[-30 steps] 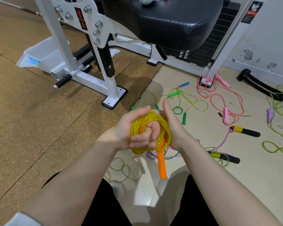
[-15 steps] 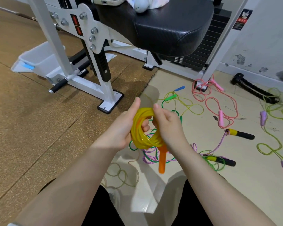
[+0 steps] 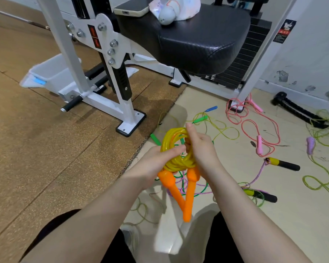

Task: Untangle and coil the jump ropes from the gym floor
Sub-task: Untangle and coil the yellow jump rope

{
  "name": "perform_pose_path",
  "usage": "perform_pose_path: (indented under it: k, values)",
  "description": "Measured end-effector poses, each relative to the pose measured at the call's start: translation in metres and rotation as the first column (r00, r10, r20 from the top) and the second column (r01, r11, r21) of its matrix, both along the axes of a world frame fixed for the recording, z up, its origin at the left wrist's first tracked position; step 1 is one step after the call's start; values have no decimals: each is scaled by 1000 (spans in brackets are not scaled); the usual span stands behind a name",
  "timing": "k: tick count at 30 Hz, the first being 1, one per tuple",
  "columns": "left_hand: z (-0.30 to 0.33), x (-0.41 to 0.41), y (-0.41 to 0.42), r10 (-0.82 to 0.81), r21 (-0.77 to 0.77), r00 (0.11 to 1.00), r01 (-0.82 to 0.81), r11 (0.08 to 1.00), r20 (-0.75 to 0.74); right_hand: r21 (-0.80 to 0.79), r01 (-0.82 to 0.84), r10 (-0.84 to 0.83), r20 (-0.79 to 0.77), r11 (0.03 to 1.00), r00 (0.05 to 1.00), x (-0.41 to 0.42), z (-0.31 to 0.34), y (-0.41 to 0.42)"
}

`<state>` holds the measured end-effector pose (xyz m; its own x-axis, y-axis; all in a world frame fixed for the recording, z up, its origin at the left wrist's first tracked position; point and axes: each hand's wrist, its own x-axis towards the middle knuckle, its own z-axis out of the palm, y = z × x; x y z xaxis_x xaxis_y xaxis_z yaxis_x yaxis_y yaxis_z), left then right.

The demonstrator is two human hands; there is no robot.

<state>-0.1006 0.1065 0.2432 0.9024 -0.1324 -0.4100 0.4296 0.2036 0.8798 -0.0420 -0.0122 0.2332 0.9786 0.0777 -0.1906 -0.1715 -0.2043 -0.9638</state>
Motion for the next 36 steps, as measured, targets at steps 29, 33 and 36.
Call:
perform_pose_path:
  k: [29, 33, 36]
  values:
    - [6, 23, 43, -95, 848, 971, -141, 511, 219, 191, -385, 417, -166, 903, 894, 22, 12, -55]
    - [3, 21, 39, -232, 851, 960, -13, 525, 157, 330, -121, 178, -147, 936, 973, 27, 50, -44]
    - [3, 19, 35, -303, 781, 947, 111, 614, 104, 247, -55, 71, -56, 967, 996, 24, 59, -31]
